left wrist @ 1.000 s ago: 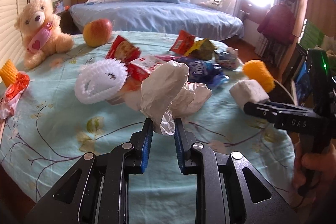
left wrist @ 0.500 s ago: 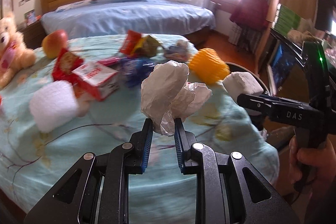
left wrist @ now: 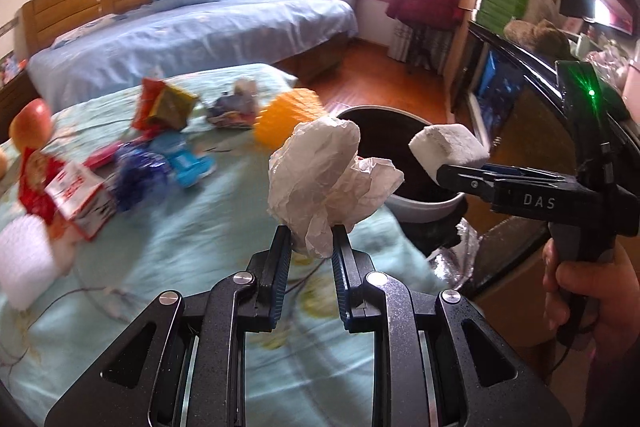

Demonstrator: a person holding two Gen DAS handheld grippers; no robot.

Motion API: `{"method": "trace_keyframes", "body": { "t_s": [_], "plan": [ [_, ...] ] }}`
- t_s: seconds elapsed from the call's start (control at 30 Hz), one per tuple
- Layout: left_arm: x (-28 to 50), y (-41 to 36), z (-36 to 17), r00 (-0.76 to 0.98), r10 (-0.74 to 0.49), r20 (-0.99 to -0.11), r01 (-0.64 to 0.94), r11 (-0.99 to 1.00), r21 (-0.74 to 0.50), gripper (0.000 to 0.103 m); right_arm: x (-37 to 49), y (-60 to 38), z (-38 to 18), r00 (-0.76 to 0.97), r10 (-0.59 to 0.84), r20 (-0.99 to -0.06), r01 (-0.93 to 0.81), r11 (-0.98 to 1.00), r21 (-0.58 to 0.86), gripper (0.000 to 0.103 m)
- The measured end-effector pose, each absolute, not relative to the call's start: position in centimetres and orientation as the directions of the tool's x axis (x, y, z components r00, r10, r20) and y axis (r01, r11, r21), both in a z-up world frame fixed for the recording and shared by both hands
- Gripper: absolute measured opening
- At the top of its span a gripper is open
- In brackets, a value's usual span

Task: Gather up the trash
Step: 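Carry the tissue and sponge over the bin and open both grippers, then return both open grippers toward the table items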

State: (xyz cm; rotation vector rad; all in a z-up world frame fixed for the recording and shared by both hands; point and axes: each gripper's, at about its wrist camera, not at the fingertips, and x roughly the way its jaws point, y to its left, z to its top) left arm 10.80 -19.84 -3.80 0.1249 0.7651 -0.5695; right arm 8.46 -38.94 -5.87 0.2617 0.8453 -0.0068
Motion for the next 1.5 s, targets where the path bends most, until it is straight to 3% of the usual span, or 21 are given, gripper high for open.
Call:
{"method": "trace_keyframes", "body": {
  "t_s": [1.13,1.2,1.3,1.5],
  "plan": [
    [16.6,-29.0,-5.1,0.465,-0.473,-0.749,0.609,0.785,-0.118,0.022,12.0,-45.8,-7.0,0.615,0.078,-0.785,0.161,0.962,0.222,0.08],
    [17.0,-29.1,-5.1,0.459,-0.473,-0.752,0.611,0.782,-0.12,0.028,12.2,-46.1,-7.0,0.611,0.083,-0.787,0.163,0.96,0.228,0.082],
    [17.1,-28.9,-5.1,0.453,-0.479,-0.751,0.61,0.782,-0.13,0.053,12.5,-46.6,-7.1,0.603,0.111,-0.79,0.166,0.951,0.261,0.087],
    [16.3,-27.5,-4.6,0.479,-0.485,-0.732,0.598,0.791,-0.133,0.056,12.4,-46.4,-6.8,0.613,0.115,-0.782,0.17,0.947,0.272,0.091]
  ]
}}
